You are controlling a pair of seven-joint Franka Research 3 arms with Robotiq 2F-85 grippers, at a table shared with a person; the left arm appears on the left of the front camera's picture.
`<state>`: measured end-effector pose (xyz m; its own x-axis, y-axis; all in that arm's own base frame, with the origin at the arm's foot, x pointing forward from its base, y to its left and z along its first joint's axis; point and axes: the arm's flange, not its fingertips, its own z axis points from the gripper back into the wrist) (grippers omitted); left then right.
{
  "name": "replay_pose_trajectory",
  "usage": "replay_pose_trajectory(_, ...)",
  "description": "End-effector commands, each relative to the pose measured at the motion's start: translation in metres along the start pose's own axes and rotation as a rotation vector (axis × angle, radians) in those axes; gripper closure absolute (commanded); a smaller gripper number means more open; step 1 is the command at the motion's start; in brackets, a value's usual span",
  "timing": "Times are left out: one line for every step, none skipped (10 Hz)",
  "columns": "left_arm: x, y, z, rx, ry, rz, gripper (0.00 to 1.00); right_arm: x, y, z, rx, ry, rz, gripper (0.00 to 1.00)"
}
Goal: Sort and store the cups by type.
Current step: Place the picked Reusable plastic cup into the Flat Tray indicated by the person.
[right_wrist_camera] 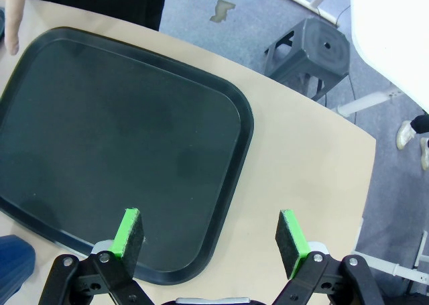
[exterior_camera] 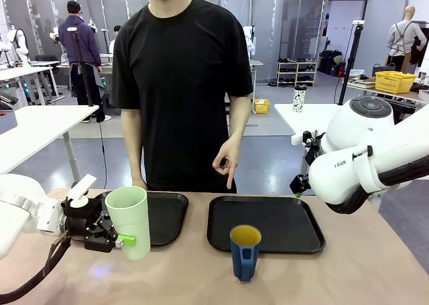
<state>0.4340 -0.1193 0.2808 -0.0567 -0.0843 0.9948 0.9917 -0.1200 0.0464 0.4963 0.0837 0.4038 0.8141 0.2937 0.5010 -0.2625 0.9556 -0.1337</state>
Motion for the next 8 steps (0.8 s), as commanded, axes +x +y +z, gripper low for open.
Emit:
replay_pose_trajectory(0.004, 0.013, -0.006, -0.016, -0.01, -0.005, 0.16, 0.0, 0.0, 0.0, 0.0, -0.001, 0.001, 0.0)
replay_pose_trajectory(0.008, 0.031, -0.016, -0.017, -0.027, -0.014, 0.16, 0.0, 0.0, 0.0, 0.0, -0.001, 0.001, 0.0)
replay_pose_trajectory(0.013, 0.049, -0.029, -0.012, -0.021, -0.019, 0.16, 0.0, 0.0, 0.0, 0.0, -0.001, 0.001, 0.0)
replay_pose_trajectory(0.018, 0.064, -0.044, -0.032, -0.031, -0.027, 0.16, 0.0, 0.0, 0.0, 0.0, -0.001, 0.001, 0.0)
replay_pose_trajectory(0.021, 0.081, -0.058, -0.028, -0.038, -0.025, 0.16, 0.0, 0.0, 0.0, 0.0, -0.001, 0.001, 0.0)
replay_pose_trajectory(0.023, 0.102, -0.075, -0.042, -0.038, -0.027, 0.16, 0.0, 0.0, 0.0, 0.0, -0.001, 0.001, 0.0)
replay_pose_trajectory(0.025, 0.118, -0.092, -0.057, -0.045, -0.026, 0.16, 0.0, 0.0, 0.0, 0.0, -0.001, 0.001, 0.0)
replay_pose_trajectory(0.025, 0.131, -0.108, -0.067, -0.047, -0.021, 0.16, 0.0, 0.0, 0.0, 0.0, -0.001, 0.001, 0.0)
